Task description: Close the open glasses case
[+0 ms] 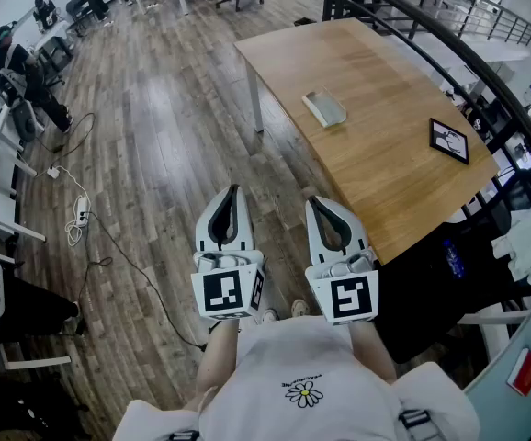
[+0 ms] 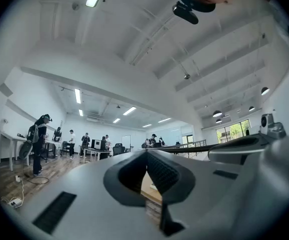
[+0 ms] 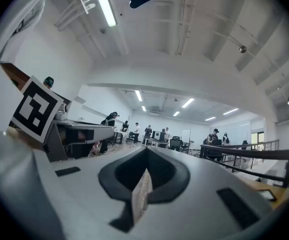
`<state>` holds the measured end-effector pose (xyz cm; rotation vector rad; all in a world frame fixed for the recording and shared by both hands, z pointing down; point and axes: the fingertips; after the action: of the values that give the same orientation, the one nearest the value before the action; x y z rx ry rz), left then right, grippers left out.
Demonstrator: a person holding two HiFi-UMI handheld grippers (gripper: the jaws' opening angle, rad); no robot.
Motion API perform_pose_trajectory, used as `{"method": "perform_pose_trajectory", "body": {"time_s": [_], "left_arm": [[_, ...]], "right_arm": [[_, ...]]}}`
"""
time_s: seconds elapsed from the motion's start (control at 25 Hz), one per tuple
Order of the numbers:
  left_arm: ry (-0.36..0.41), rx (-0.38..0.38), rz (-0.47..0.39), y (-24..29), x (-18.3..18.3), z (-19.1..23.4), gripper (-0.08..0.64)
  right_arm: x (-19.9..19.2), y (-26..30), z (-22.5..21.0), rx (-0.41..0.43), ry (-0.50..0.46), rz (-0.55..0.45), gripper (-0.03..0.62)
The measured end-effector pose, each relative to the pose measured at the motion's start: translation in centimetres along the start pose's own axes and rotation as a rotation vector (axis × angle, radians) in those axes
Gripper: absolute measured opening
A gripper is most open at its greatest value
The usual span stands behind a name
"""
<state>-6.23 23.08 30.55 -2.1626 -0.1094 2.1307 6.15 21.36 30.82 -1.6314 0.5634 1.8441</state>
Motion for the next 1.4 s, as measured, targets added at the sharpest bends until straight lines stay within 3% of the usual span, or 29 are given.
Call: {"method": "perform_pose_trajectory", "body": {"time_s": [0.52, 0.72, 0.92, 1.08, 1.4], "left_arm": [[0.026, 0.026, -0.013, 0.8, 0.5, -1.3, 0.017], [0.04, 0.055, -0.021, 0.9, 0.4, -1.3, 0.017], [0.061, 0.085, -0.044, 0.8, 0.8, -1.2, 0.017], [0.05, 0.117, -0.046, 1.2, 0.3, -0.1, 0.017], [0.064, 0.077, -0.099, 6.3, -0.1, 1.7, 0.017]], "right_arm": [[-0.8, 0.4, -1.9, 0.026, 0.032, -0.013, 0.006], [-1.3, 0.5, -1.8, 0.056, -0.098, -0.028, 0.006], [-2.0, 1.0, -1.9, 0.09, -0.014, -0.054, 0.006], [-2.0, 1.9, -1.9, 0.124, -0.035, -0.07, 0.006], [-3.3, 6.4, -3.5, 0.109, -0.056, -0.069, 0.006]]}}
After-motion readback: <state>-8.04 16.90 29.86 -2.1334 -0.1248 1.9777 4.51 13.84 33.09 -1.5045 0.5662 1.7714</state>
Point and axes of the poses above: the fingertips, and each gripper's own axes: y forward along the fingers, z to its left, x out of its top, and after that the axes turned 3 degrees about -x, right-handed
